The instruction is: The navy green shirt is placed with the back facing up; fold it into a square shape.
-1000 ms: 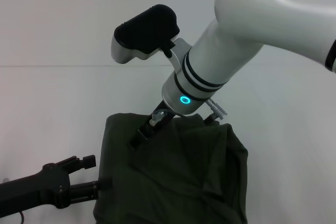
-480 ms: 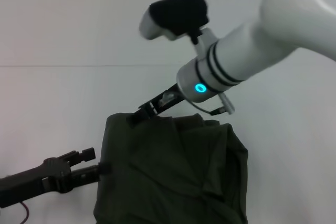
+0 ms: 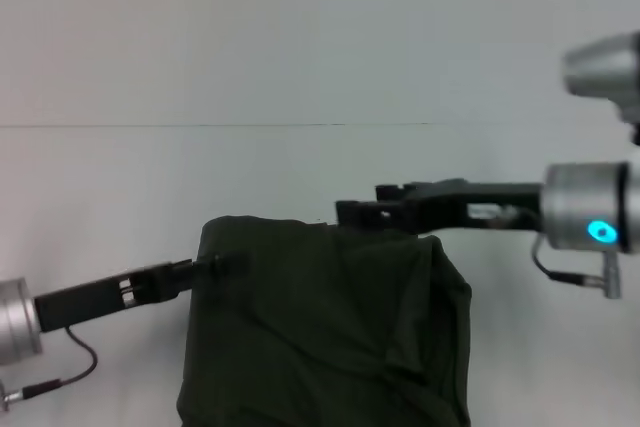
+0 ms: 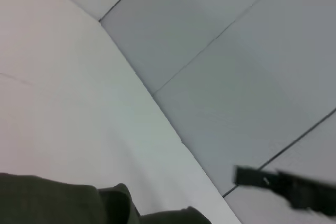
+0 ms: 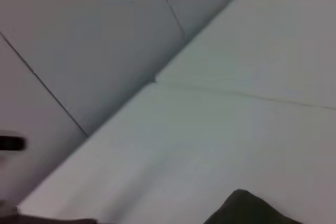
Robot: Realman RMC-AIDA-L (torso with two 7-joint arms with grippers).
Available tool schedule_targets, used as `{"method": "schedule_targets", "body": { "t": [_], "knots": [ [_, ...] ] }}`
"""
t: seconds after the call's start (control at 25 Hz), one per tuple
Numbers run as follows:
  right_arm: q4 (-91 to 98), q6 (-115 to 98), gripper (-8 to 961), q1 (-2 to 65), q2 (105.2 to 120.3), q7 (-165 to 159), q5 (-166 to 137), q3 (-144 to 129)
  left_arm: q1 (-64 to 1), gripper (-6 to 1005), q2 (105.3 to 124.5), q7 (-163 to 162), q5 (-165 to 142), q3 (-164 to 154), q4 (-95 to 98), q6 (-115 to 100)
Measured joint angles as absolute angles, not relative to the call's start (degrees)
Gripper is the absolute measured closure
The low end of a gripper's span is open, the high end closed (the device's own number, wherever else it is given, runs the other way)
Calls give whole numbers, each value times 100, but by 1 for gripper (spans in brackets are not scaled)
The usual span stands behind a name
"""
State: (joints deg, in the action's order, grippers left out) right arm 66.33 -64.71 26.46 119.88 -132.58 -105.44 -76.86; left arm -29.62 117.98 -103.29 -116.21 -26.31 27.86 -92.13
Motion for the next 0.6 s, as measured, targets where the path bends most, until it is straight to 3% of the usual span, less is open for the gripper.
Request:
{"method": "schedule_targets", "body": {
  "t": [0.32,0.6],
  "knots": [
    [4520,-8809,73,2225,11958,-9400,-9442,-5666,-3422,60,11698,-11411,-11710,-3511,2807,-8486],
    [3688,-9307,74,1806,11966,-7048,-9762,-5070,-3567,61,11584,-12144,-11727,-4029,2836,-8133]
  ]
}}
